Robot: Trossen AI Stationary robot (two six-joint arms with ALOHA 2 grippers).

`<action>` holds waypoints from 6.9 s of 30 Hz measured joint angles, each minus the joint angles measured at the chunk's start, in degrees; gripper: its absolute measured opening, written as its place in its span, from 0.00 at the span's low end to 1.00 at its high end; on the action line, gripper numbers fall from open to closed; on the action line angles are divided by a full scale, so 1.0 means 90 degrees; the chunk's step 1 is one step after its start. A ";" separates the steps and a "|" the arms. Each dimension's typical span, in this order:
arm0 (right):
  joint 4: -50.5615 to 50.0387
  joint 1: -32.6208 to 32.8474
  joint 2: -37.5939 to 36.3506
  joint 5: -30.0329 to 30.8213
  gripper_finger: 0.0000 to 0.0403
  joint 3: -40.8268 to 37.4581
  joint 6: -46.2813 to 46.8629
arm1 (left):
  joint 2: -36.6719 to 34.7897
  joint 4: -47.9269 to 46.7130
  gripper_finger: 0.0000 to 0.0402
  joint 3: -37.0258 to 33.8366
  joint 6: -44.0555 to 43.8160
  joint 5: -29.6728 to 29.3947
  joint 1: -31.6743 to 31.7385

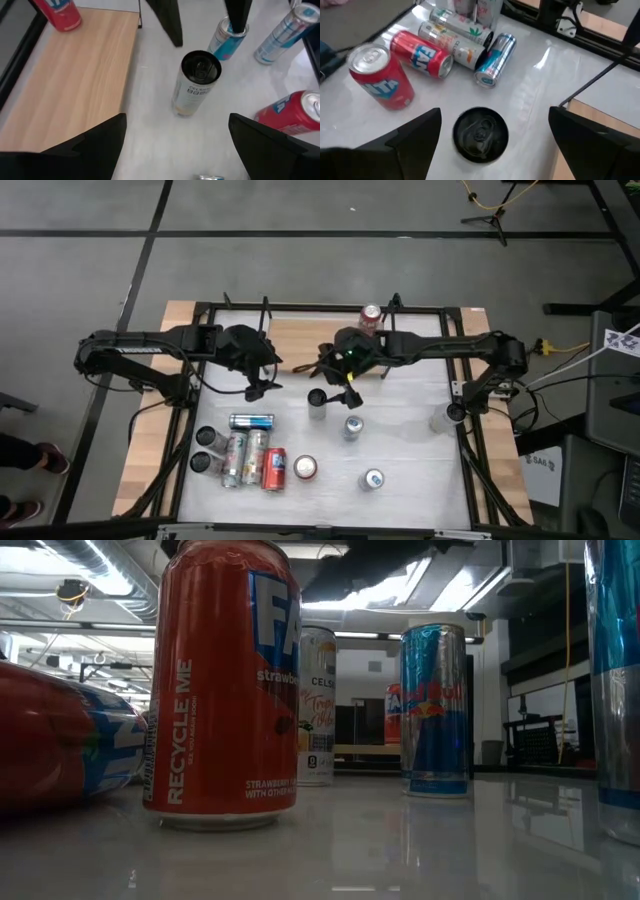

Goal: Place canned beverage on shelf
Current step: Put the top left white yellow soda can on the shelf

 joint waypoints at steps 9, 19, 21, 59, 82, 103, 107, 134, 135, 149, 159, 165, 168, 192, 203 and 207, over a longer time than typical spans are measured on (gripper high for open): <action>0.0064 0.0007 0.0358 -0.0803 0.90 0.0000 -0.0305 | 0.0002 0.0111 0.86 0.0000 -0.0073 -0.0002 0.0000; 0.0134 0.0005 0.0522 -0.0805 0.90 0.0001 -0.0478 | 0.0002 0.0178 0.86 0.0000 -0.0073 -0.0005 0.0000; 0.0103 0.0001 0.0568 -0.0788 0.90 0.0002 -0.0520 | 0.0002 0.0177 0.86 0.0000 -0.0073 -0.0005 0.0000; 0.0100 0.0007 0.1212 -0.0482 0.61 0.0000 -0.0591 | 0.0005 0.0177 0.86 0.0000 -0.0053 -0.0006 -0.0005; -0.0474 -0.0276 0.1219 0.0567 0.65 0.1412 0.0608 | -0.0431 0.0100 0.86 -0.0002 -0.0051 -0.1171 0.0002; -0.0714 -0.2239 0.1285 0.0377 0.63 0.2200 0.0740 | -0.0831 0.0104 0.86 -0.0002 -0.0049 -0.1168 0.0000; -0.0616 -0.2481 0.1385 0.0145 0.64 0.2200 0.0742 | -0.0829 0.0102 0.86 -0.0002 -0.0049 -0.1168 0.0000; -0.0239 -0.2979 0.2088 0.0099 0.64 0.2205 0.0667 | -0.0829 0.0007 0.86 -0.0002 -0.0049 -0.1168 -0.0002; -0.0243 -0.3007 0.2088 0.0072 0.64 0.2205 0.0664 | -0.0829 0.0007 0.86 -0.0002 -0.0049 -0.1168 -0.0002; -0.0276 -0.3087 0.2088 0.0003 0.64 0.2205 0.0664 | -0.0829 0.0010 0.86 -0.0002 -0.0049 -0.1168 0.0000; -0.0277 -0.3084 0.2088 0.0001 0.64 0.2205 0.0664 | -0.0829 0.0010 0.86 -0.0002 -0.0049 -0.1168 0.0000; -0.0291 -0.3084 0.2088 0.0001 0.64 0.2205 0.0667 | -0.0829 0.0010 0.86 -0.0002 -0.0049 -0.1168 0.0000; -0.0290 -0.3084 0.2088 0.0001 0.64 0.2205 0.0667 | -0.0829 0.0010 0.86 -0.0002 -0.0049 -0.1168 0.0000; -0.0380 -0.3079 0.2205 -0.0031 0.64 0.2212 0.0669 | -0.0826 0.0012 0.86 -0.0002 -0.0049 -0.1166 -0.0003; -0.0267 -0.3079 0.2217 -0.0011 0.64 0.2210 0.0674 | -0.0826 0.0012 0.86 -0.0002 -0.0049 -0.1144 -0.0005; -0.0259 -0.3079 0.2219 -0.0004 0.64 0.2210 0.0674 | -0.0826 0.0012 0.86 -0.0002 -0.0049 -0.1144 -0.0005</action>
